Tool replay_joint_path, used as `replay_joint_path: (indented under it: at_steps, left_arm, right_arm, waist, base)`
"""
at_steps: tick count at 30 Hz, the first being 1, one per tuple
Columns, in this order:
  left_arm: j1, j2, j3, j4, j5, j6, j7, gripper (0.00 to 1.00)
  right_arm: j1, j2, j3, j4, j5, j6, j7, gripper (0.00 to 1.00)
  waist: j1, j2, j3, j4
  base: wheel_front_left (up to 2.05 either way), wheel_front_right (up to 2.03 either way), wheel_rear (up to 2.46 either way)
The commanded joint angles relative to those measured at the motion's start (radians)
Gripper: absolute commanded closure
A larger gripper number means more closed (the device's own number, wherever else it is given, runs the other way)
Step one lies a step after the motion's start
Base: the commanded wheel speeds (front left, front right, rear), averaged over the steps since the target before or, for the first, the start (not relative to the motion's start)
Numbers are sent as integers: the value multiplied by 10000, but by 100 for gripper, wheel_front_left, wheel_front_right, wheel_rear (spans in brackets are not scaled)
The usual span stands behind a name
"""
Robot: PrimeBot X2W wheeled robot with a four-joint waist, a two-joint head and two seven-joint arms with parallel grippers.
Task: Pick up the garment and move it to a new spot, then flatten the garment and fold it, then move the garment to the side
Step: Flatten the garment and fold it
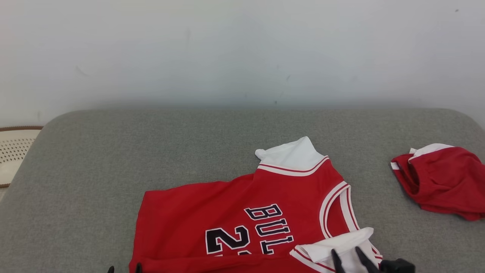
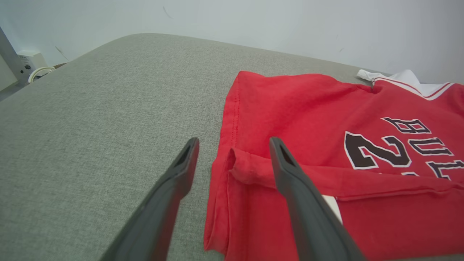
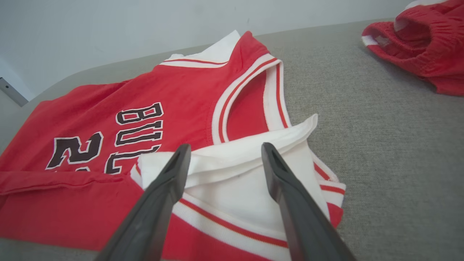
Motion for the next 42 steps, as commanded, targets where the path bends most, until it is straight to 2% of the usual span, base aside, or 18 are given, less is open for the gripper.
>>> replay_joint_path:
  at_steps: [1, 6, 13, 21, 29, 31, 33, 34, 35, 36, 42]
  left_arm:
    - [210, 15, 35, 43, -67, -6, -8, 0]
    - [286, 12, 59, 102, -60, -71, -6, 0]
    - [352, 15, 22, 157, -165, -81, -8, 0]
    - [234, 13, -37, 91, -190, -49, -8, 0]
    - [199, 13, -81, 148, -316, -68, -8, 0]
    - [215, 13, -102, 131, -324, -62, -8, 0]
    - [227, 13, -121, 102, -335, -50, -8, 0]
    - [227, 13, -127, 94, -336, -58, -8, 0]
    - [217, 13, -134, 88, -335, -74, -6, 0]
    - [202, 13, -146, 82, -331, -91, -8, 0]
    - [111, 13, -177, 103, -369, -146, -8, 0]
  right_arm:
    - [132, -17, 194, -37, -6, -16, -4, 0]
    - [282, -102, 1235, -67, 286, -16, -4, 0]
    - [177, -328, 2158, -104, 560, -16, -5, 0]
    - [-147, -277, 2355, 26, 665, -16, -5, 0]
    - [-386, -189, 2338, 225, 551, -16, -5, 11]
    - [-452, -145, 2240, 319, 482, -16, -4, 25]
    - [-498, -108, 2110, 325, 423, -16, -5, 55]
    - [-503, -89, 2037, 318, 385, -16, -4, 65]
    - [-494, -67, 1950, 308, 353, -16, -5, 92]
    - [-474, -49, 1870, 296, 341, -16, -4, 100]
    - [-684, -85, 1507, 251, 139, -16, -5, 100]
  waist:
    - [0, 0, 30, 61]
    - [0, 0, 42, 156]
    - [0, 0, 76, 130]
    - [0, 0, 169, 162]
    - [0, 0, 286, 322]
    - [0, 0, 328, 369]
    - [0, 0, 360, 387]
    - [0, 0, 376, 395]
    - [0, 0, 392, 403]
    - [0, 0, 406, 410]
    - [0, 0, 471, 396]
  base:
    - [0, 0, 0]
    - [0, 0, 0]
    - [0, 0, 0]
    - [0, 0, 0]
    - [0, 0, 0]
    - [0, 0, 0]
    - [0, 0, 0]
    - [0, 0, 0]
    - [0, 0, 0]
    - [0, 0, 0]
    - [0, 0, 0]
